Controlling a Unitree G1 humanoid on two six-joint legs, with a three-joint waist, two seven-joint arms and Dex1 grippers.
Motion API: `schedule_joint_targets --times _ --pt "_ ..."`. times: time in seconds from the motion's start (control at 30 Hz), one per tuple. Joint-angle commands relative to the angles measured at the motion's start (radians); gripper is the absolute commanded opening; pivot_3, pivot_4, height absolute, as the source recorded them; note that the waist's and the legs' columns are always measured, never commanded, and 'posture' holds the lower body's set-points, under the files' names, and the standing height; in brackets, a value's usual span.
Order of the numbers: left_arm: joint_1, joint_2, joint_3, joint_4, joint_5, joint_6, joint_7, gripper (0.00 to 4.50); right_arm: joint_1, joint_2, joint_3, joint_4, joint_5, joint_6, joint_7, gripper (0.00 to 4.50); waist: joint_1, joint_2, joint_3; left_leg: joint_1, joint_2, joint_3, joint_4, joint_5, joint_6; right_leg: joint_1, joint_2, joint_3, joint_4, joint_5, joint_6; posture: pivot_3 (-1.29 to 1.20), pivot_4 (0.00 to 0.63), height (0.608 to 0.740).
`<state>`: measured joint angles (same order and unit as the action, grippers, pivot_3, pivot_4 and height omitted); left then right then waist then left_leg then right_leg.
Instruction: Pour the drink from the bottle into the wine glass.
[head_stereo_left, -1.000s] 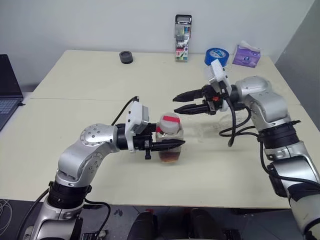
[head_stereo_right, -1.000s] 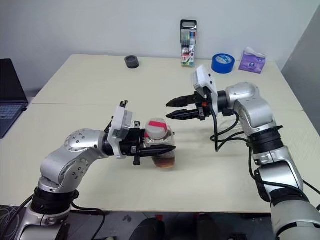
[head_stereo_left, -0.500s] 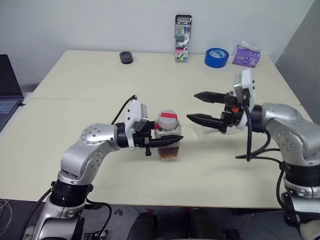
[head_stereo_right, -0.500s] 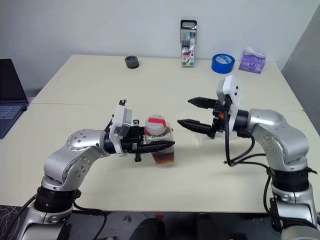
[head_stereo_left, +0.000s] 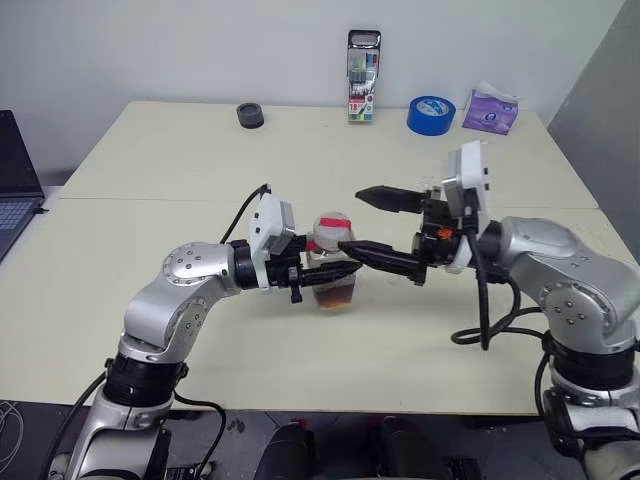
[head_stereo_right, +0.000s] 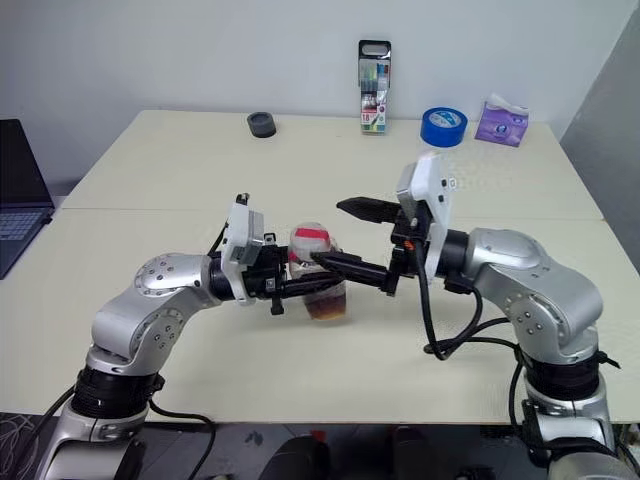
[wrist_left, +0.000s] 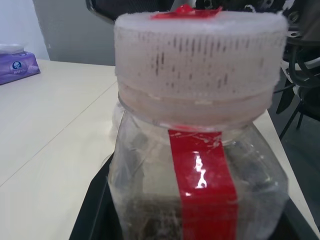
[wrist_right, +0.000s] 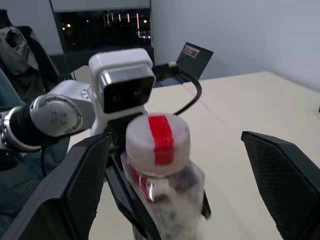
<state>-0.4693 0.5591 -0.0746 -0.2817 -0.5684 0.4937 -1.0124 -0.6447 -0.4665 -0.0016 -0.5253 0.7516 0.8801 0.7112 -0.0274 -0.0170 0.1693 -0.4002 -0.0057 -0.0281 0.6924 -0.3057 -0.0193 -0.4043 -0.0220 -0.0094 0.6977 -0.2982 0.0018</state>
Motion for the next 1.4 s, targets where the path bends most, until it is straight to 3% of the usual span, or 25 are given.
schedule_joint_targets --times 0.03,0.53,0.63,0.83,1.03,1.27,1.4 --pt "-0.025 -0.002 0.018 -0.021 -0.001 -0.026 0.001 1.74 -0.025 0.019 0.012 -0.017 0.007 -0.028 -0.021 4.43 0.000 0.000 0.000 0.000 0.000 0.000 0.000 0.000 0.000 0.000 0.000 0.000 0.000 0.000 0.000 0.00 0.150 0.740" --pt "-0.029 -0.004 0.019 -0.018 0.006 -0.028 0.006 1.74 -0.028 0.058 0.097 0.031 -0.049 -0.102 -0.019 4.43 0.000 0.000 0.000 0.000 0.000 0.000 0.000 0.000 0.000 0.000 0.000 0.000 0.000 0.000 0.000 0.00 0.150 0.740" --pt "-0.026 -0.006 0.020 -0.019 0.008 -0.029 0.009 1.74 -0.034 0.065 0.099 0.041 -0.057 -0.113 -0.018 3.87 0.000 0.000 0.000 0.000 0.000 0.000 0.000 0.000 0.000 0.000 0.000 0.000 0.000 0.000 0.000 0.00 0.150 0.740" --pt "-0.021 -0.012 0.020 -0.020 0.013 -0.030 0.010 1.74 -0.031 0.066 0.106 0.041 -0.067 -0.127 -0.010 1.83 0.000 0.000 0.000 0.000 0.000 0.000 0.000 0.000 0.000 0.000 0.000 0.000 0.000 0.000 0.000 0.00 0.150 0.740" --pt "-0.022 -0.010 0.019 -0.024 0.009 -0.029 0.009 1.74 -0.031 0.053 0.112 0.058 -0.078 -0.149 0.017 1.83 0.000 0.000 0.000 0.000 0.000 0.000 0.000 0.000 0.000 0.000 0.000 0.000 0.000 0.000 0.000 0.00 0.150 0.740" --pt "-0.011 0.016 -0.002 -0.078 -0.036 0.003 -0.061 1.74 -0.228 -0.083 0.207 0.388 -0.157 -0.342 0.493 1.83 -0.005 0.001 0.001 0.001 0.000 0.000 0.001 0.000 0.000 0.000 0.000 0.000 0.000 0.000 0.000 0.00 0.150 0.740" --pt "-0.009 0.012 -0.011 -0.105 -0.052 0.017 -0.071 1.74 -0.365 -0.076 0.266 0.605 -0.218 -0.442 0.668 1.83 -0.004 0.001 0.001 0.001 0.000 0.000 0.000 0.000 0.000 0.000 0.001 0.000 0.000 0.000 0.000 0.00 0.150 0.740"
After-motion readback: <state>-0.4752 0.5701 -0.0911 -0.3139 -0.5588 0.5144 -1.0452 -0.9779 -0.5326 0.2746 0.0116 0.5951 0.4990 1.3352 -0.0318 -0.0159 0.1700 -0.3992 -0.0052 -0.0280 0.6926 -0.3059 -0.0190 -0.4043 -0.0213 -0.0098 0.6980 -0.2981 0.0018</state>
